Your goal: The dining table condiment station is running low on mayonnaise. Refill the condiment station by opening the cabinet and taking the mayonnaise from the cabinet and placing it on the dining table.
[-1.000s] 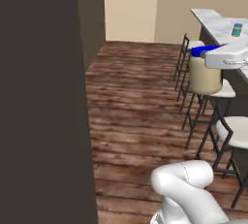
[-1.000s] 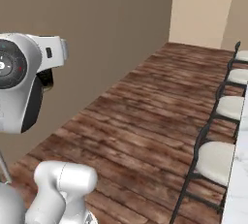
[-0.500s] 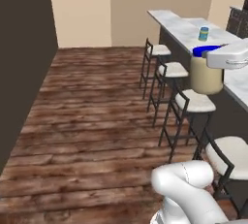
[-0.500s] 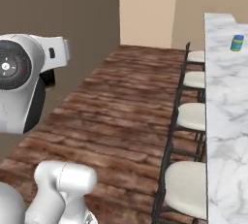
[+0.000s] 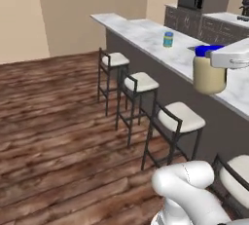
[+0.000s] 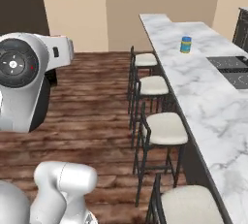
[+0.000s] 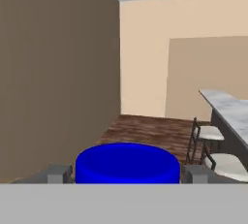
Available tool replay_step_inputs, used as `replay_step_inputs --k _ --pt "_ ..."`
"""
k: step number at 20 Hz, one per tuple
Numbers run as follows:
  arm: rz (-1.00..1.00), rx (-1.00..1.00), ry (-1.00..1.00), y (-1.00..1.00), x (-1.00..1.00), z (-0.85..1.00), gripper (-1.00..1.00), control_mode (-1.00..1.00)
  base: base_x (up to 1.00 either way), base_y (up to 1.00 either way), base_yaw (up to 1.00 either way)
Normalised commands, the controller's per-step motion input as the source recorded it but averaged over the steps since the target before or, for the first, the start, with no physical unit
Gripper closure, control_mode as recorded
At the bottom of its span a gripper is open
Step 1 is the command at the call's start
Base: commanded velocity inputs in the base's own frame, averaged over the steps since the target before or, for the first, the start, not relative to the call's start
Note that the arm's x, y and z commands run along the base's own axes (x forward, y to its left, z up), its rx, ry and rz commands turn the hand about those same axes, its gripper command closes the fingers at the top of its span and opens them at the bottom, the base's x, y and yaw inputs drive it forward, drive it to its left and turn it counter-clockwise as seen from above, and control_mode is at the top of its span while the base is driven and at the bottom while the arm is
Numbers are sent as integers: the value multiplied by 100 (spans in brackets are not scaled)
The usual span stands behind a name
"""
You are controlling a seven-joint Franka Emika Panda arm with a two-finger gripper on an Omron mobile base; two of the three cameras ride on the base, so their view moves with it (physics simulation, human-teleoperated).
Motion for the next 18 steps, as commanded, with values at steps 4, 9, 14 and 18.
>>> replay_step_inputs --k 4,9,14,18 --pt "0 0 0 0 0 0 100 100 100 83 -65" --pt "0 0 0 0 0 0 100 100 100 83 -63" --pt "0 0 0 0 0 0 100 100 100 64 -60" --pt "0 0 0 0 0 0 100 100 100 81 -60"
